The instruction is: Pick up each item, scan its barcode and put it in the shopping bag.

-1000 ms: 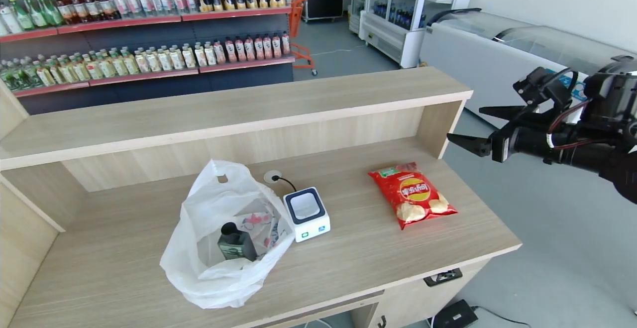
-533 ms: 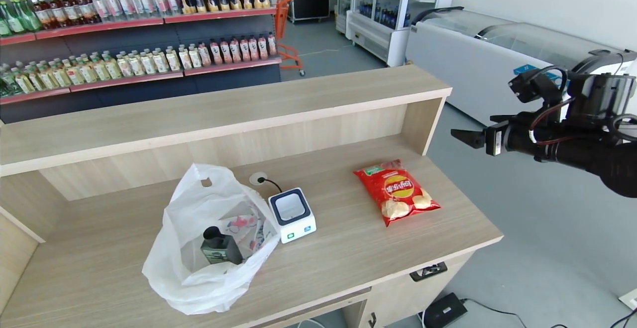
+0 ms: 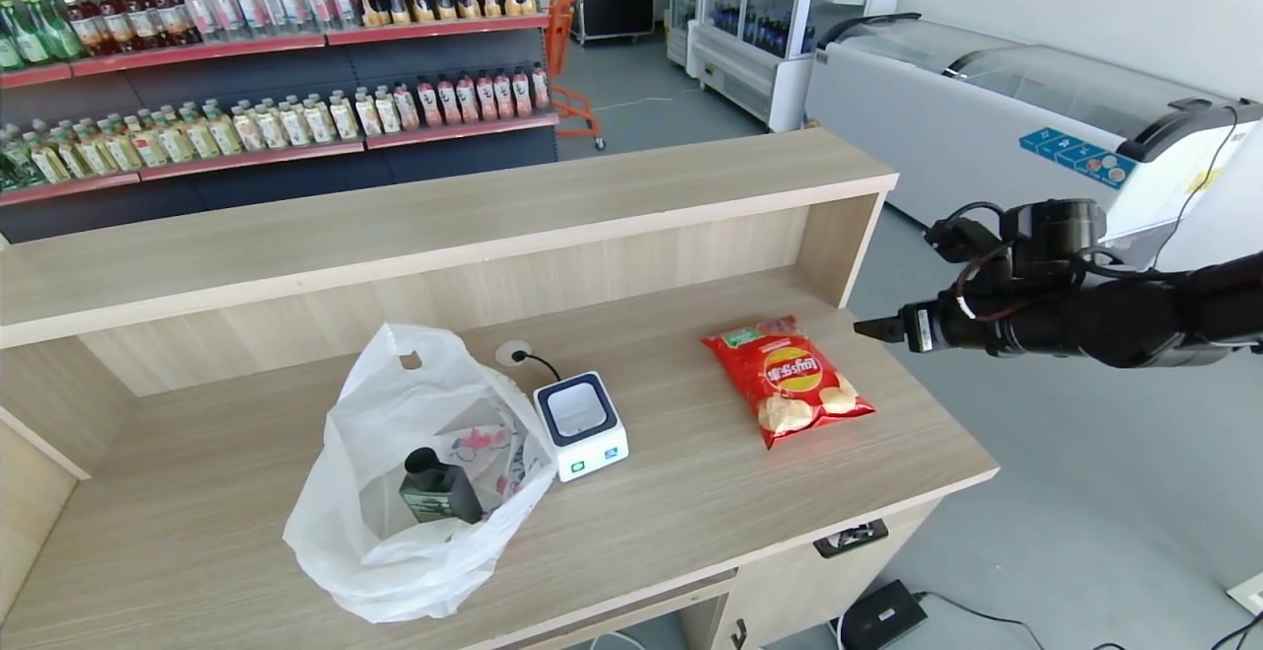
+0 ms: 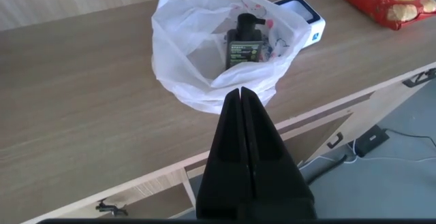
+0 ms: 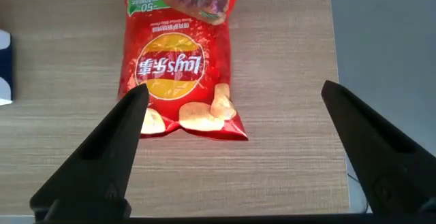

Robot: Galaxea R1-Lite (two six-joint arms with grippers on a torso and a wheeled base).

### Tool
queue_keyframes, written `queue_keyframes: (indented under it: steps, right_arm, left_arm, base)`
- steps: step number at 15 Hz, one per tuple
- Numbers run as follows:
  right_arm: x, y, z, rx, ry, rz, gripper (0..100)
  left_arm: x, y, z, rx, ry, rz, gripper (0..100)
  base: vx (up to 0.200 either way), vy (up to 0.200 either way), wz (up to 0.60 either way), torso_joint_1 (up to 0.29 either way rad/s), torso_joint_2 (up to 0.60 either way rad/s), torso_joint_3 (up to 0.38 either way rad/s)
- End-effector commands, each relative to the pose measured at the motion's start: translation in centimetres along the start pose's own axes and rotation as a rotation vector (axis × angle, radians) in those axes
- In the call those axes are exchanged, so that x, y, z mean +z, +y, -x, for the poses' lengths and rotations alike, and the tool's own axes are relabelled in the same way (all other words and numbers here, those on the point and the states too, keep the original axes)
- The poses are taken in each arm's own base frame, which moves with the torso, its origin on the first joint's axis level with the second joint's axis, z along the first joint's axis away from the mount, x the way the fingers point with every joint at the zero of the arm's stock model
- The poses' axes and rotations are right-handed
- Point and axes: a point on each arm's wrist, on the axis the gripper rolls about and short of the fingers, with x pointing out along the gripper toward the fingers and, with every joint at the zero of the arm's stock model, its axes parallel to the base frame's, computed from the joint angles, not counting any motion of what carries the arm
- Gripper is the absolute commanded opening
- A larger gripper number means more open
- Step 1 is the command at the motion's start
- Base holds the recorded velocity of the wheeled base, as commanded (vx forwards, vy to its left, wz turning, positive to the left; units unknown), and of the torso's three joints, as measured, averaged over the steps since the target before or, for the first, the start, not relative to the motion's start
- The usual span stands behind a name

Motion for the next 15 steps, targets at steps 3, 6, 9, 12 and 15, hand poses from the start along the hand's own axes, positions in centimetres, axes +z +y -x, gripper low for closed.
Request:
queue_keyframes:
  steps: [3, 6, 9, 12, 15]
  right_arm:
    - [-0.4, -0.3, -3.0, 0.013, 0.081, -0.004, 100]
    - [-0.4, -0.2, -4.3, 0.019, 0.083, 0.001, 100]
    - [-1.7, -0.4, -5.0, 0.026, 0.155, -0.018, 100]
    - [-3.0, -0.2, -5.5, 0.039, 0.224, -0.033, 100]
    - [-3.4, 0.3, -6.5, 0.060, 0.230, -0.036, 100]
  left_arm:
    - [0.0, 0.0, 0.0, 0.000, 0.000, 0.000, 0]
    - [0.0, 0.0, 0.0, 0.000, 0.000, 0.000, 0]
    - [0.0, 0.0, 0.0, 0.000, 0.000, 0.000, 0]
    - [0.0, 0.0, 0.0, 0.000, 0.000, 0.000, 0]
    - [0.0, 0.0, 0.0, 0.000, 0.000, 0.000, 0]
  base:
    - [0.000, 0.000, 0.00, 0.000, 0.00, 0.000]
    - [0.000, 0.000, 0.00, 0.000, 0.00, 0.000]
    - [0.000, 0.000, 0.00, 0.000, 0.00, 0.000]
    - [0.000, 0.000, 0.00, 0.000, 0.00, 0.000]
    - [0.000, 0.000, 0.00, 0.000, 0.00, 0.000]
